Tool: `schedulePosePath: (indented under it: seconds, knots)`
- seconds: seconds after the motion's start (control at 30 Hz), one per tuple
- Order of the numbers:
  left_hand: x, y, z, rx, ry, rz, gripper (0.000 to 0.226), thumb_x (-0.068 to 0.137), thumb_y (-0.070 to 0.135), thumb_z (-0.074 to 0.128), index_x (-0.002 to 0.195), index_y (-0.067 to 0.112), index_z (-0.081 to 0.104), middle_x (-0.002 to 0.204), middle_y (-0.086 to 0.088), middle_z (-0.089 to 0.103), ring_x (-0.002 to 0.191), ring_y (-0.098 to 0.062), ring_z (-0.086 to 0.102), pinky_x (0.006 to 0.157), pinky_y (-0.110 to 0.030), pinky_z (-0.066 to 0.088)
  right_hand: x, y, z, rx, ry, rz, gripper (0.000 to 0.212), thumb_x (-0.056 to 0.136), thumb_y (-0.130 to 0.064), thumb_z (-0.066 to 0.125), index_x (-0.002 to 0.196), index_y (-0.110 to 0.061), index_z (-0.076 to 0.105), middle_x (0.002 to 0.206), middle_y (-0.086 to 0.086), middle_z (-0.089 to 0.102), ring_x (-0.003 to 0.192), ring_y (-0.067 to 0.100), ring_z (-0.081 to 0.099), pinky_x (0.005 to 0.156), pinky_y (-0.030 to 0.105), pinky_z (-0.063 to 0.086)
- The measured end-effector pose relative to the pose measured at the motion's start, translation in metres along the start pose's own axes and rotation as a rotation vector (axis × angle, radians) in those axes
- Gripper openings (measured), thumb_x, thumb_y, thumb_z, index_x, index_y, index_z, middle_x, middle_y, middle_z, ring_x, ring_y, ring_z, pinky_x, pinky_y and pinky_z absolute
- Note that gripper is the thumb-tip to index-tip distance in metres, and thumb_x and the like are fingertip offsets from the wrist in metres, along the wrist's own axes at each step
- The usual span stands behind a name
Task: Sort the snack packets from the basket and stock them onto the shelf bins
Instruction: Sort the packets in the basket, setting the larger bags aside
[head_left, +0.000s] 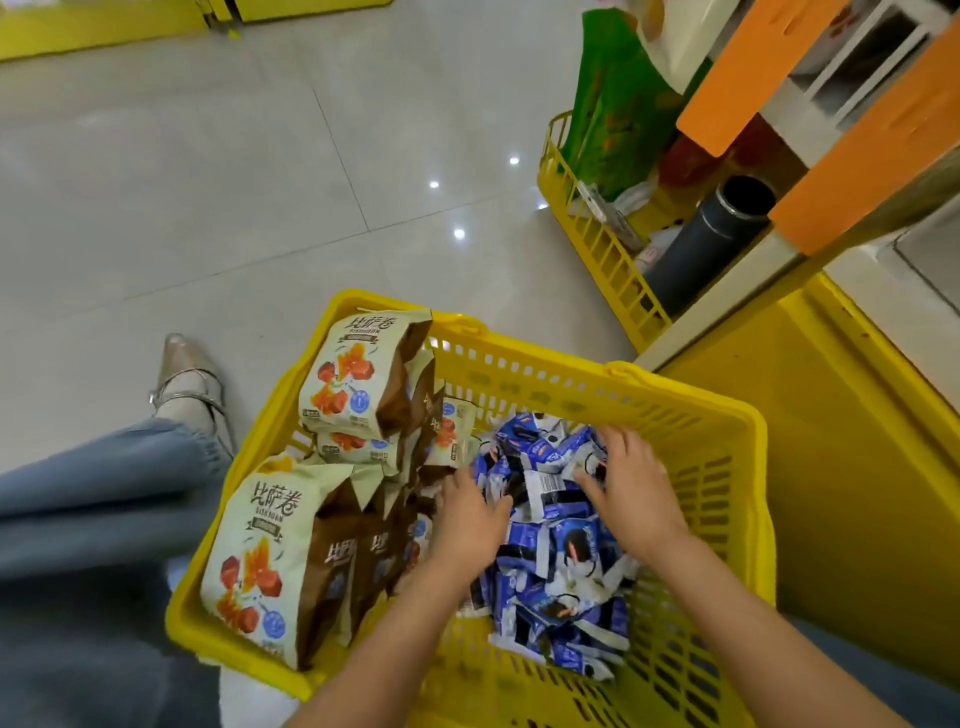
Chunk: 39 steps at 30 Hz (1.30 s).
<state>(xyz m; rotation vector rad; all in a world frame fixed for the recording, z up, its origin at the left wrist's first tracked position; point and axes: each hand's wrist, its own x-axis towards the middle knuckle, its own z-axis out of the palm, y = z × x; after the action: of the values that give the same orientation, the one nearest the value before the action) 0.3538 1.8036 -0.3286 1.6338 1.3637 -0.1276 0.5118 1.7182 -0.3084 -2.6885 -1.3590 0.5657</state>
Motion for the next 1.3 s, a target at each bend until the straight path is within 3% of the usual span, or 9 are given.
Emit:
schedulePosePath:
  seconds: [0.17,0.37,0.5,0.73,0.87,0.97,1.1,1.2,1.3]
  knots:
    - [0.023,-0.017,0.023,-0.053,-0.046,-0.063,0.074,0.091,0.033,0.056,0.148,0.019,0.011,0.149,-0.014,0.014,0.135,-0.034,0.029,0.103,-0.037,0.035,0.017,0.015,0.011,-0.107,-0.125,0.067,0.069,0.090,-0.059,0.037,0.144,-0.018,0.026,0.142,0.005,0.037,0.128,0.024,0.033,0.107,0.036,0.031]
    - [0.033,-0.019,0.042,-0.252,-0.130,-0.158,0.079,0.087,0.031,0.063,0.148,0.019,0.014,0.149,-0.011,0.020,0.134,-0.030,0.032,0.101,-0.038,0.035,0.025,0.022,0.014,0.051,-0.206,0.074,0.066,0.089,-0.055,0.047,0.141,-0.018,0.029,0.142,0.006,0.038,0.124,0.025,0.045,0.097,0.035,0.043]
    - [0.045,-0.019,0.042,-0.389,-0.063,-0.185,0.071,0.085,0.029,0.066,0.143,0.018,0.028,0.140,-0.009,0.043,0.124,-0.025,0.046,0.092,-0.030,0.041,0.027,0.022,0.009,0.062,-0.199,0.052,0.064,0.088,-0.053,0.052,0.139,-0.020,0.033,0.139,0.005,0.043,0.119,0.025,0.050,0.092,0.036,0.047]
    - [0.030,-0.010,0.033,-0.285,0.100,-0.025,0.043,0.086,0.028,0.065,0.125,0.020,0.049,0.101,-0.009,0.065,0.066,-0.015,0.057,0.060,-0.035,0.050,0.010,0.017,-0.002,0.159,-0.201,0.018,0.057,0.086,-0.043,0.061,0.135,-0.023,0.039,0.134,0.002,0.050,0.115,0.022,0.053,0.087,0.033,0.047]
    - [0.001,-0.001,0.021,-0.305,0.153,0.145,0.038,0.087,0.026,0.063,0.121,0.032,0.048,0.105,-0.012,0.065,0.044,-0.007,0.048,0.038,-0.019,0.037,-0.004,0.017,-0.012,0.101,-0.118,0.046,0.057,0.087,-0.041,0.061,0.136,-0.023,0.039,0.135,0.001,0.050,0.112,0.021,0.057,0.083,0.033,0.051]
    - [-0.025,0.013,0.014,-0.323,0.108,0.280,0.039,0.087,0.029,0.063,0.120,0.040,0.047,0.117,0.005,0.061,0.074,-0.013,0.063,0.055,-0.025,0.049,-0.012,0.025,-0.019,0.069,-0.021,0.120,0.052,0.090,-0.038,0.057,0.135,-0.020,0.040,0.129,0.004,0.053,0.104,0.023,0.060,0.071,0.029,0.047]
    - [-0.051,0.027,0.025,-0.373,-0.088,0.417,0.045,0.086,0.029,0.066,0.111,0.053,0.037,0.117,0.037,0.043,0.104,0.015,0.048,0.074,-0.001,0.040,-0.015,0.034,-0.029,0.286,-0.006,0.194,0.045,0.097,-0.032,0.045,0.134,-0.007,0.043,0.134,0.013,0.050,0.121,0.027,0.049,0.098,0.033,0.038]
    - [-0.059,0.024,0.044,-0.217,-0.332,0.445,0.048,0.088,0.034,0.062,0.121,0.038,0.028,0.129,0.024,0.040,0.118,0.008,0.042,0.086,-0.001,0.033,-0.024,0.026,-0.035,0.402,0.042,0.038,0.043,0.097,-0.036,0.043,0.133,-0.014,0.047,0.135,0.005,0.050,0.125,0.018,0.045,0.103,0.026,0.031]
    - [-0.063,0.015,0.056,-0.001,-0.542,0.445,0.069,0.086,0.039,0.062,0.137,0.020,0.020,0.146,0.001,0.035,0.127,-0.009,0.040,0.100,-0.020,0.034,-0.040,0.021,-0.029,0.319,-0.157,-0.097,0.041,0.096,-0.040,0.043,0.134,-0.023,0.045,0.137,-0.003,0.048,0.125,0.013,0.045,0.101,0.024,0.034]
